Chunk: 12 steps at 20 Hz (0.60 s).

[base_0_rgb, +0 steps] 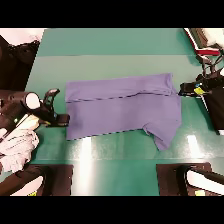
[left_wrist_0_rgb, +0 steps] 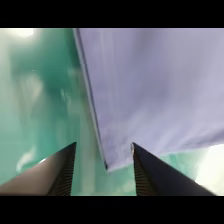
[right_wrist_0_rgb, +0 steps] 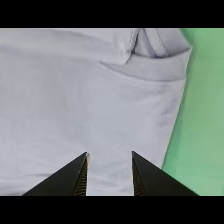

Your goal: Fold the shirts.

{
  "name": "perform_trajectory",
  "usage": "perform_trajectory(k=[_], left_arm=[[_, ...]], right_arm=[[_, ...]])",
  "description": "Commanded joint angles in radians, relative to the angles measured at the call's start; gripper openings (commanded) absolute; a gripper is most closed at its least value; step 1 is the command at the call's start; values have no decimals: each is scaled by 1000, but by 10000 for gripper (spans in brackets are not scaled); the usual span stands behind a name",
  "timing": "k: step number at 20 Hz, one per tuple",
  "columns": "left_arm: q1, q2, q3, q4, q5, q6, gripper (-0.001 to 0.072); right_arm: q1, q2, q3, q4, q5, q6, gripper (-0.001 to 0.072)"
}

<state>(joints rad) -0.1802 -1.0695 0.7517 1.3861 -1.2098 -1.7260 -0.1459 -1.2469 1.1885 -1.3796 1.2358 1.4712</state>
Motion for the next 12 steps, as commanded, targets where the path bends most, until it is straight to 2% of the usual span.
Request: perform_trajectory(k=[1, 4, 9, 11, 12], left_arm=[[0, 42, -132, -61, 37, -28, 415], [-2, 42, -172, -136, 86, -20, 415], [-88, 34, -177, -137, 129, -21, 410], [-123, 33, -177, -137, 144, -19, 44], [-127, 33, -177, -138, 152, -21, 32]], right_arm=[[2, 54, -37, 0, -14, 0, 311], [2, 69, -37, 0, -14, 0, 311], [2, 70, -35, 0, 5, 0, 311], [2, 71, -35, 0, 51, 0, 312], [-2, 71, -35, -1, 92, 0, 312]])
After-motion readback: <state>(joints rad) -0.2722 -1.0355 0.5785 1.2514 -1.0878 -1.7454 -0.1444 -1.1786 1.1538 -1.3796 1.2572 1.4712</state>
